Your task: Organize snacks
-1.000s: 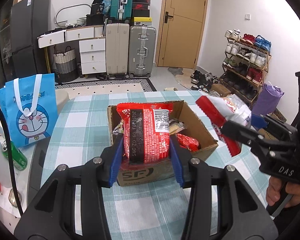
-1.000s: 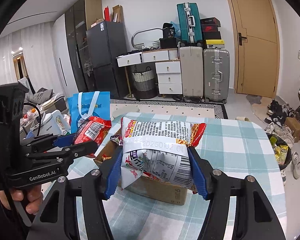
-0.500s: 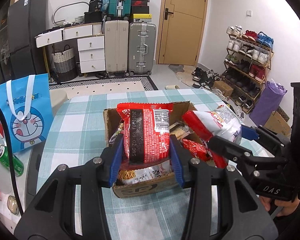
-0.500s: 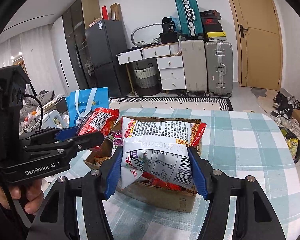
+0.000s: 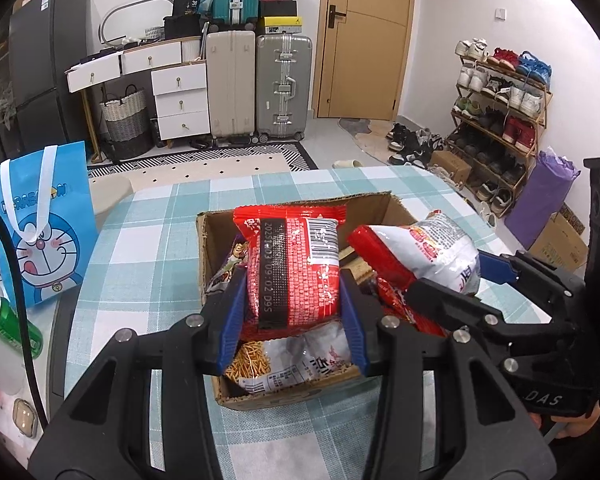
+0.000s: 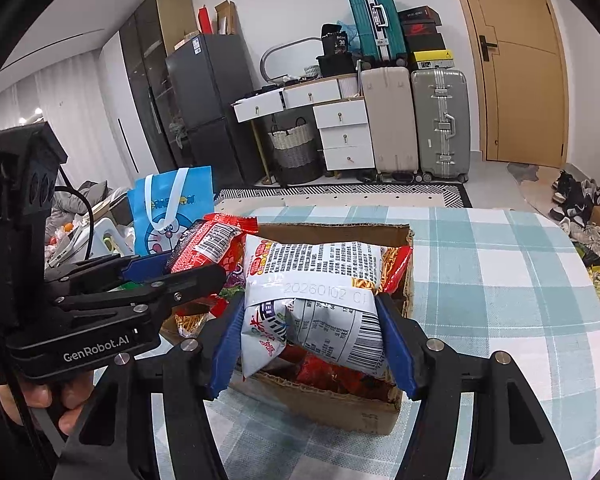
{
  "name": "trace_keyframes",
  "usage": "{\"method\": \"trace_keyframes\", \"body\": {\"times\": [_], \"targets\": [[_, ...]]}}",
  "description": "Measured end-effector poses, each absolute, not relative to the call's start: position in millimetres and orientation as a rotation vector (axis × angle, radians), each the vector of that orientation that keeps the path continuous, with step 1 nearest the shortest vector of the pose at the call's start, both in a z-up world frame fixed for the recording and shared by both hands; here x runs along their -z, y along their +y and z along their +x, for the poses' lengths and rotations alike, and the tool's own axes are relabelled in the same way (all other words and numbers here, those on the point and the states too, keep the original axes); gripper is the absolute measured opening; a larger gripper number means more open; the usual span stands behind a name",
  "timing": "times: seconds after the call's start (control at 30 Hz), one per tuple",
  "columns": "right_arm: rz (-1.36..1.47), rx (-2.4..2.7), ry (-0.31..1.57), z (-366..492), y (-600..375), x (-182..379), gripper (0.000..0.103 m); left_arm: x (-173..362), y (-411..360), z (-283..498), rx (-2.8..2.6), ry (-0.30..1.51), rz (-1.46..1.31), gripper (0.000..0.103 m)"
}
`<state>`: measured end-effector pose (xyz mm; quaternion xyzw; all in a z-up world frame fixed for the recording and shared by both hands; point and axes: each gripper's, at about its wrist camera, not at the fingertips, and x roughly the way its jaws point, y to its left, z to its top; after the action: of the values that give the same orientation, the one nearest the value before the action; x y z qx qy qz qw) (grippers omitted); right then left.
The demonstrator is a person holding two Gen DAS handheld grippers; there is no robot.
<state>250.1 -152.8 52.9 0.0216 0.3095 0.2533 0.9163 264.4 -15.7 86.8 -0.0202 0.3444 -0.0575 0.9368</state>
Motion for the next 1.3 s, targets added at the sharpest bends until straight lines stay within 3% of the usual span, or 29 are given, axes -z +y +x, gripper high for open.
{"method": "trace_keyframes", "body": {"times": [0.17, 0.33, 0.4, 0.5, 0.53, 0.63, 0.7, 1.3], "targets": [[0.037, -0.512, 0.621, 248, -150, -54, 0.065, -79, -15, 271, 0.12, 0.726, -0.037, 0.041], [0.011, -0.495, 0.585, 238, -153, -62, 0.08, -83, -14, 266, 0.122, 0.705, -0.045, 0.043], [-0.002, -0.488, 0.585, 233, -154, -65, 0.09, -86, -12, 263, 0.127, 0.699, -0.05, 0.051], [-0.008, -0.473, 0.578, 228, -158, -67, 0.101, -92, -9, 255, 0.117, 0.681, -0.056, 0.076], [-0.006, -0.471, 0.577, 225, -161, -67, 0.102, -93, -7, 252, 0.111, 0.671, -0.064, 0.085], [-0.005, -0.466, 0.58, 220, -166, -68, 0.102, -98, -3, 241, 0.111, 0.662, -0.078, 0.091], [-0.011, -0.458, 0.578, 216, -169, -68, 0.102, -100, 1, 234, 0.103, 0.656, -0.084, 0.103], [-0.025, -0.447, 0.5, 168, -190, -55, 0.102, -81, 11, 138, 0.034, 0.497, -0.018, 0.102]]}}
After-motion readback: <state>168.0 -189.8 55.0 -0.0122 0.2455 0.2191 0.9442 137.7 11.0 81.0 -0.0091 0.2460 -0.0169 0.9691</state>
